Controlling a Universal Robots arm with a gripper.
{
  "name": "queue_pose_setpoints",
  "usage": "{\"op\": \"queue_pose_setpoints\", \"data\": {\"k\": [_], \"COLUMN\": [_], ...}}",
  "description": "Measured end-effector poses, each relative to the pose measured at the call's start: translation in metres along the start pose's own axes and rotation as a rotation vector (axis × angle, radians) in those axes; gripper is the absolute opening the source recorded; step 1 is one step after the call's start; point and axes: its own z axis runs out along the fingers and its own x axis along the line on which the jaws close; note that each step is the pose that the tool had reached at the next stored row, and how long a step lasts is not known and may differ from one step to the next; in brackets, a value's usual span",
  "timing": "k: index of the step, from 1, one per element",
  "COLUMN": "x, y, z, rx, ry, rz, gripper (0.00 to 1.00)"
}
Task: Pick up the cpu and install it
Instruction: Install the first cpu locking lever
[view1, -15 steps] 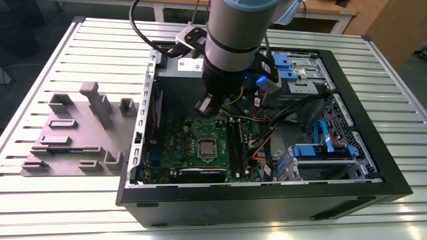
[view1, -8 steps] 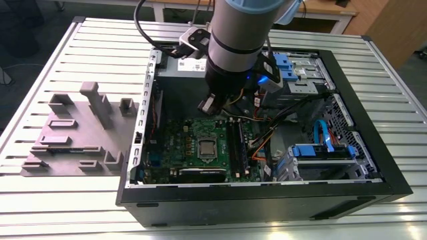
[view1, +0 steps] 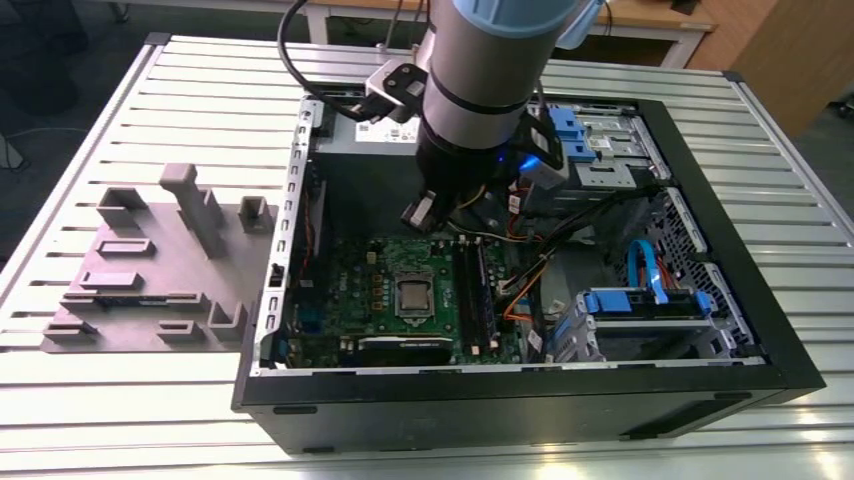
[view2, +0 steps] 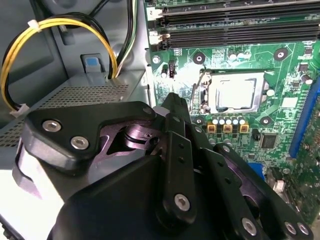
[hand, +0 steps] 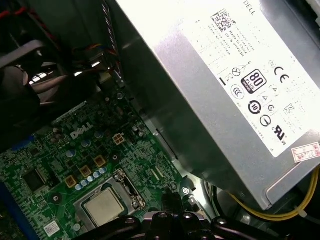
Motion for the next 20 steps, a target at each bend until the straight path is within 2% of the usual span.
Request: {"op": "queue_pose_setpoints", "data": {"k": [4,11,20], "x": [0.0,0.0006,0.0066], "y": [-0.0008,-0.0015,-0.0057], "z": [0.0038,0.004,0.0029], "rx": [-0.0005,-0.0003,0.0003], "ry": [0.0002,0.0005,0.0031], "rz": [0.0,0.0,0.002], "gripper": [0.1,0.1,0.1]}}
